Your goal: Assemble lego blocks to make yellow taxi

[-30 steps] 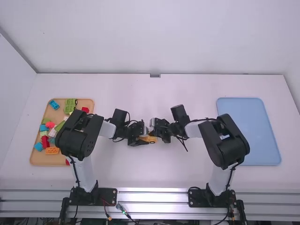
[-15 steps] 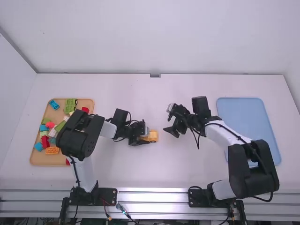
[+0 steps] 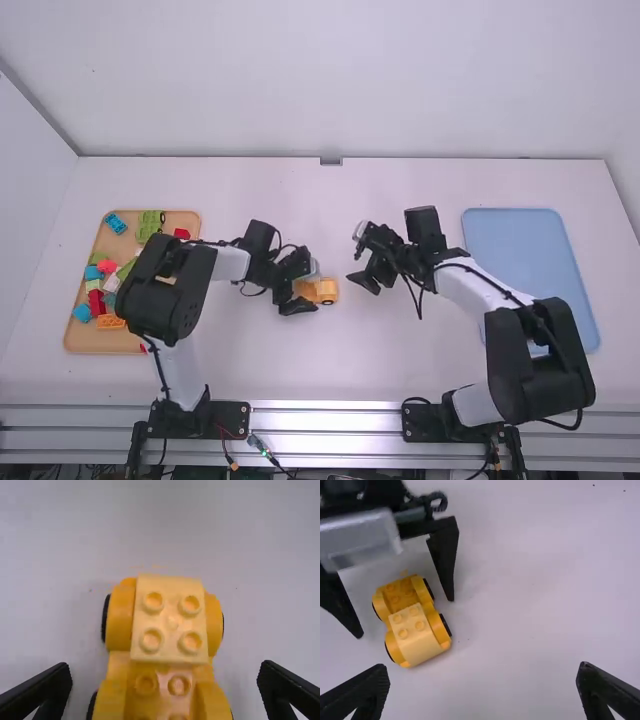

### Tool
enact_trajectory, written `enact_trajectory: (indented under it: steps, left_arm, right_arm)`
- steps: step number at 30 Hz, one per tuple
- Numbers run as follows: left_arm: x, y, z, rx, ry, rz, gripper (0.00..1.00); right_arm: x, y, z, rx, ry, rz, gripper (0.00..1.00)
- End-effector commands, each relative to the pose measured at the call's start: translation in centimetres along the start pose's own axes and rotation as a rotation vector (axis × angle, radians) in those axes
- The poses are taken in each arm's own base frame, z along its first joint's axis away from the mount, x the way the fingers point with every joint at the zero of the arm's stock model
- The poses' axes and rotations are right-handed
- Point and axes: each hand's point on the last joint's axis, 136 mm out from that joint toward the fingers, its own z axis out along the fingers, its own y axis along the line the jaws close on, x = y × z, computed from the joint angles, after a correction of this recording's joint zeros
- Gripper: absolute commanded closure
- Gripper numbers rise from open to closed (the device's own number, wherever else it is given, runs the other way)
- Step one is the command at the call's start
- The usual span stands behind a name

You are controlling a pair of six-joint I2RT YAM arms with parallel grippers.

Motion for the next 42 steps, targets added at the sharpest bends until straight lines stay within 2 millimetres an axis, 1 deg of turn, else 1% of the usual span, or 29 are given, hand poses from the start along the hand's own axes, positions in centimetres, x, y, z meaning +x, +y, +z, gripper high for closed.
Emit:
enact_trajectory:
  steps: [1,4,5,6,7,8,9,10,13,14,15,16,18,20,21,22,23,24,27,28,29,31,33,35,37,39,40,41,42]
  left_arm:
    - [-2.4,1.2,-2.6,-0.033,-0.015,-0.013,0.01]
    - [-3.1,1.4,-4.8,-0.028,0.048,-0.079,0.01]
    - [-3.2,1.7,-6.1,-0.040,0.089,-0.123,0.01]
    - [-3.2,1.8,-6.6,-0.047,0.107,-0.144,0.01]
    - [-3.2,2.1,-7.4,-0.058,0.134,-0.177,0.01]
    - [-3.3,2.5,-8.6,-0.081,0.173,-0.232,0.01]
    - [-3.3,2.7,-9.1,-0.090,0.188,-0.251,0.01]
    - [-3.1,3.3,-10.4,-0.121,0.226,-0.300,0.01]
    - [-2.5,4.9,-13.1,-0.217,0.282,-0.415,0.01]
    - [-2.0,6.2,-14.6,-0.289,0.293,-0.497,0.01]
    - [-1.7,6.7,-15.3,-0.325,0.296,-0.541,0.01]
    - [-0.5,8.1,-17.5,-0.422,0.301,-0.665,0.01]
    - [0.9,9.2,-19.9,-0.515,0.301,-0.790,0.01]
    - [3.0,10.2,-22.7,-0.610,0.283,-0.929,0.01]
    - [4.0,10.4,-23.9,-0.644,0.274,-0.977,0.01]
    - [5.7,10.7,-25.8,-0.702,0.269,-1.054,0.01]
    - [7.0,10.7,-27.0,-0.747,0.268,-1.117,0.01]
    - [7.8,10.7,-27.8,-0.778,0.271,-1.154,0.01]
    - [12.2,10.5,-32.4,-0.944,0.299,-1.290,0.01]
    - [12.9,10.7,-33.5,-0.961,0.293,-1.263,0.01]
    - [12.9,10.8,-33.6,-0.961,0.291,-1.257,0.01]
    - [13.3,11.1,-35.2,-0.949,0.258,-1.192,0.01]
    - [13.7,11.1,-36.0,-0.941,0.248,-1.182,0.01]
    - [14.5,11.2,-37.1,-0.916,0.295,-1.133,0.01]
    - [14.7,11.5,-37.2,-0.871,0.346,-1.050,0.01]
    - [15.0,12.1,-36.8,-0.800,0.428,-0.932,0.01]
    - [15.3,12.3,-36.6,-0.771,0.466,-0.881,0.01]
    - [16.1,12.6,-36.4,-0.743,0.545,-0.818,0.01]
    - [16.3,12.7,-36.4,-0.738,0.565,-0.802,0.01]
  right_arm:
    - [-0.4,-0.1,-0.1,0.002,-0.010,-0.003,0.01]
    - [-0.6,-0.3,-0.1,0.009,-0.018,-0.009,0.01]
    - [-0.6,-0.4,-0.1,0.010,-0.021,-0.012,0.01]
    - [-0.7,-0.3,-0.1,0.010,-0.021,-0.014,0.01]
    - [-0.8,-0.2,0.0,0.007,-0.023,-0.018,0.01]
    - [-1.0,-0.1,0.1,0.004,-0.026,-0.026,0.01]
    - [-1.0,-0.1,0.1,0.004,-0.027,-0.028,0.01]
    - [-1.2,0.0,0.2,0.005,-0.031,-0.035,0.01]
    - [-1.7,0.2,0.5,0.003,-0.039,-0.054,0.01]
    - [-1.9,0.3,0.6,0.003,-0.045,-0.064,0.01]
    - [-2.0,0.3,0.6,0.003,-0.047,-0.067,0.01]
    - [-2.2,0.4,0.7,0.003,-0.052,-0.075,0.01]
    - [-2.3,0.1,0.6,0.011,-0.057,-0.077,0.01]
    - [-2.5,0.0,0.6,0.016,-0.063,-0.084,0.01]
    - [-2.5,0.0,0.6,0.018,-0.066,-0.086,0.01]
    - [-2.7,-0.1,0.6,0.022,-0.071,-0.090,0.01]
    - [-2.7,-0.2,0.6,0.024,-0.074,-0.094,0.01]
    - [-2.8,-0.3,0.5,0.027,-0.077,-0.097,0.01]
    - [-3.1,-0.7,0.5,0.049,-0.084,-0.110,0.01]
    - [-3.2,-1.1,0.5,0.067,-0.083,-0.096,0.01]
    - [-3.2,-1.2,0.5,0.074,-0.082,-0.090,0.01]
    - [-3.3,-2.4,0.4,0.132,-0.075,-0.039,0.01]
    - [-3.3,-3.0,0.3,0.161,-0.070,-0.017,0.01]
    - [-3.2,-3.3,0.2,0.179,-0.065,-0.010,0.01]
    - [-3.3,-3.3,0.2,0.179,-0.068,-0.010,0.01]
    - [-3.5,-3.4,0.2,0.180,-0.069,-0.014,0.01]
    - [-3.6,-3.4,0.1,0.181,-0.071,-0.014,0.01]
    - [-3.7,-3.5,0.1,0.181,-0.076,-0.016,0.01]
    - [-3.8,-3.6,0.0,0.182,-0.077,-0.017,0.01]
